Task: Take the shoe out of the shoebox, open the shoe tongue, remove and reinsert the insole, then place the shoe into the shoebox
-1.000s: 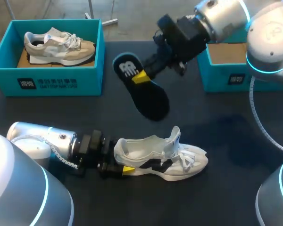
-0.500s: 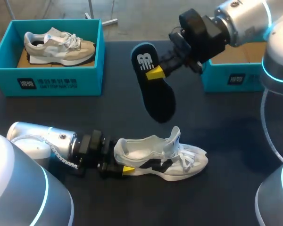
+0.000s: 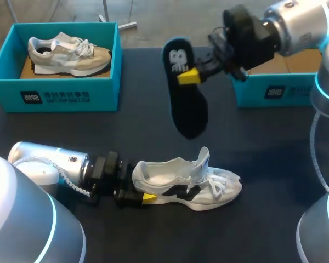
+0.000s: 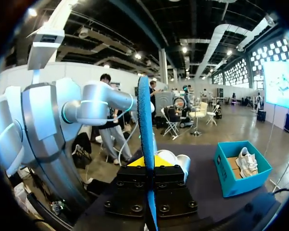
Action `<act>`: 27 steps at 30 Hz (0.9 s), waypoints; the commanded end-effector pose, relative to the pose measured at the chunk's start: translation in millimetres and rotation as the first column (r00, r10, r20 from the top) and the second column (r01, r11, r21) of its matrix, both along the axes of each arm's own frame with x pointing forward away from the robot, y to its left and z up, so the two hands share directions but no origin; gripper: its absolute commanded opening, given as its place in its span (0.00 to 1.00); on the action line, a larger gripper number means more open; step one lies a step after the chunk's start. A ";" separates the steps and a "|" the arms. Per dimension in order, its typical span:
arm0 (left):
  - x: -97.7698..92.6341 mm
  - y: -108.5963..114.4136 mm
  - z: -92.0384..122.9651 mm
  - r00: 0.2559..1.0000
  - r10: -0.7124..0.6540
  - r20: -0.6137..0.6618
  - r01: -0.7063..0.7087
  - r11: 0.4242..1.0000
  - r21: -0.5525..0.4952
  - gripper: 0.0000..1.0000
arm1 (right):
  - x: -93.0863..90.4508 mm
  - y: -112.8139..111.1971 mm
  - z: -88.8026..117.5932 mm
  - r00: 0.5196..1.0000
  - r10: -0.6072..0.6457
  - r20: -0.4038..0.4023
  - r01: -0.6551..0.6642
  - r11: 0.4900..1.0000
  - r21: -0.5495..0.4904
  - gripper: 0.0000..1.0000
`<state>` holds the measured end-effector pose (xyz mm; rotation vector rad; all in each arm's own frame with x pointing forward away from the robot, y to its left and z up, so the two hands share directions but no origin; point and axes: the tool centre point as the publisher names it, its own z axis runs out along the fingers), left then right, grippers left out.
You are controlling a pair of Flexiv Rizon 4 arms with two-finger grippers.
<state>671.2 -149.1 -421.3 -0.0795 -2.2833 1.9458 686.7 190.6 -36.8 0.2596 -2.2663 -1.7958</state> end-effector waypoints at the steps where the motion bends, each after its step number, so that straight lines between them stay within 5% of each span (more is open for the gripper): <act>1: 1.0 -1.0 -2.4 1.000 0.001 0.000 -0.001 1.000 0.002 0.00 | -26.7 -42.7 15.4 0.997 -0.071 -0.014 0.071 0.997 0.030 0.00; 7: 1.0 -1.0 -2.4 1.000 0.001 0.000 -0.001 1.000 0.002 0.00 | -43.4 -66.0 29.6 0.987 -0.150 -0.051 0.152 0.987 0.042 0.00; 12: 1.0 -1.0 -2.4 1.000 0.001 0.000 -0.001 1.000 0.002 0.00 | -52.3 -82.0 40.7 0.965 -0.201 -0.168 0.205 0.979 0.007 0.00; 27: 1.0 -1.0 -2.4 1.000 0.001 0.000 -0.001 1.000 0.002 0.00 | -56.3 -87.8 49.1 0.950 -0.232 -0.208 0.241 0.970 0.021 0.00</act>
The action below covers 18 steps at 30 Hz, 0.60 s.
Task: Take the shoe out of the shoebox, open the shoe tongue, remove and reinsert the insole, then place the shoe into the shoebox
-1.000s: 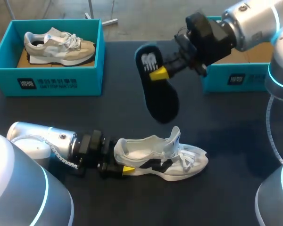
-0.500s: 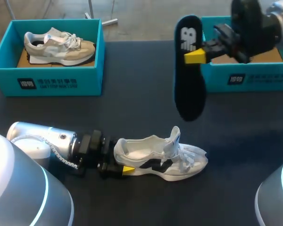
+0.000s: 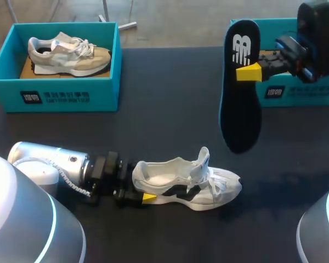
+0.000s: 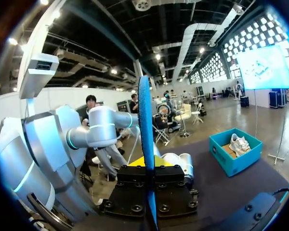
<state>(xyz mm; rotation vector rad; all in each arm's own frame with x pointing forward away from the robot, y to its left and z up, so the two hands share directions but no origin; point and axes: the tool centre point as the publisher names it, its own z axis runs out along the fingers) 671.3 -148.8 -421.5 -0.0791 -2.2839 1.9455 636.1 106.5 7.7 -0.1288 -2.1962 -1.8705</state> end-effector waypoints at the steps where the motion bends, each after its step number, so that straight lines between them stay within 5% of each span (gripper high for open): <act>1: 0.8 -1.3 -2.1 1.000 0.001 0.000 -0.001 1.000 0.002 0.00 | -8.6 -5.7 9.1 0.999 -0.045 -0.031 0.045 0.999 0.015 0.00; 8: 0.8 -1.3 -2.1 1.000 0.001 0.000 -0.001 1.000 0.002 0.00 | -28.1 -11.7 34.7 0.995 -0.084 -0.054 0.083 0.996 -0.023 0.00; 18: 0.8 -1.3 -2.1 1.000 0.001 0.000 -0.001 1.000 0.002 0.00 | -50.0 -10.2 45.0 0.986 -0.074 -0.147 0.070 0.997 -0.030 0.00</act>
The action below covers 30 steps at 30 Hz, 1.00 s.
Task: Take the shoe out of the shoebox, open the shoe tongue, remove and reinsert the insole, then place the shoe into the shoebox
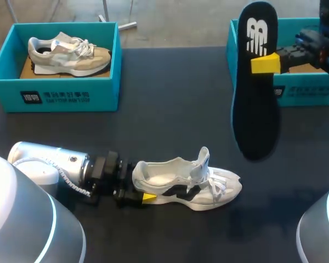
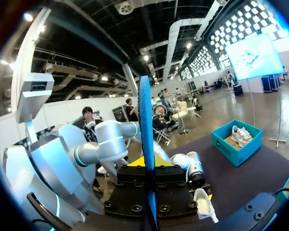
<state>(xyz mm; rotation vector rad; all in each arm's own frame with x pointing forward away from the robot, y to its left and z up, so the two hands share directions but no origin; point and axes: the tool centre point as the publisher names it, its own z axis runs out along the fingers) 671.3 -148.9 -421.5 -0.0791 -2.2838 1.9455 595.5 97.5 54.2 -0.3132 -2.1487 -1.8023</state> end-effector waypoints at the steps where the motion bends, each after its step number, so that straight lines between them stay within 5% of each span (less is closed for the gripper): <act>1: 0.8 -1.2 -2.1 1.000 0.001 0.000 -0.001 1.000 0.002 0.00 | -12.3 -2.0 -1.1 0.999 -0.029 -0.028 0.029 1.000 0.006 0.00; 3: 0.8 -1.2 -2.1 1.000 0.001 0.000 -0.001 1.000 0.002 0.00 | -20.2 -2.4 -4.2 0.994 -0.038 -0.102 0.038 0.999 0.002 0.00; 17: 0.8 -1.2 -2.1 1.000 0.001 0.000 -0.001 1.000 0.002 0.00 | -20.8 -0.3 -5.3 0.994 -0.032 -0.105 0.033 0.999 0.005 0.00; 30: 0.8 -1.2 -2.1 1.000 0.001 0.000 -0.001 1.000 0.002 0.00 | -40.5 2.7 -2.8 0.988 -0.041 -0.150 0.040 0.999 -0.008 0.00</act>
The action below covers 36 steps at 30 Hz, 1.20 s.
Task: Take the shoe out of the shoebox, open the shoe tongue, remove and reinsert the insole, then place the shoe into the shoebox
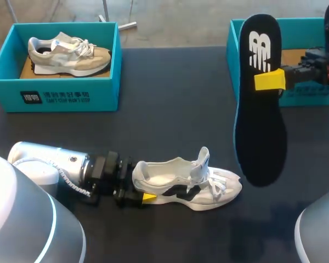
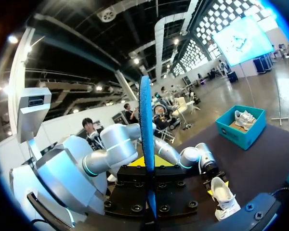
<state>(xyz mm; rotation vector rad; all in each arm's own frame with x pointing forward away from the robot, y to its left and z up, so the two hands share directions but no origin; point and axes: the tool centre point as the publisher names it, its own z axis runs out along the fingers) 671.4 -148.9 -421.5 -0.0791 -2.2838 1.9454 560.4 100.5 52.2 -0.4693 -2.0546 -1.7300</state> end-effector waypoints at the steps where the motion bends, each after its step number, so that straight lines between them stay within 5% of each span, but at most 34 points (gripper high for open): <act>1: 0.8 -1.3 -2.1 1.000 0.001 0.000 -0.001 1.000 0.002 0.00 | -5.3 -0.4 -0.8 1.000 -0.011 0.001 0.011 1.000 -0.001 0.00; 5: 0.8 -1.3 -2.1 1.000 0.001 0.000 -0.001 1.000 0.002 0.00 | -5.3 -0.4 -0.8 1.000 -0.011 0.001 0.011 1.000 -0.001 0.00; 7: 0.8 -1.3 -2.1 1.000 0.001 0.000 -0.001 1.000 0.002 0.12 | -5.3 -0.4 -0.8 1.000 -0.011 0.001 0.011 1.000 -0.001 0.00; 11: 3.0 1.6 -2.2 1.000 -0.008 0.009 0.007 1.000 0.005 0.49 | -5.3 -0.4 -0.8 1.000 -0.011 0.001 0.011 1.000 -0.001 0.00; 13: 4.1 3.4 -2.6 1.000 -0.010 0.005 0.010 1.000 0.007 0.98 | -5.3 -0.4 -0.8 1.000 -0.011 0.001 0.011 1.000 -0.001 0.00; 23: 6.4 11.1 0.6 1.000 -0.008 0.016 0.007 1.000 0.028 1.00 | -5.3 -0.4 -0.8 1.000 -0.011 0.001 0.011 1.000 -0.001 0.00; 36: 12.8 36.6 6.0 0.998 -0.035 0.050 0.024 0.979 0.203 1.00 | -5.3 -0.4 -0.8 1.000 -0.011 0.001 0.011 1.000 -0.001 0.00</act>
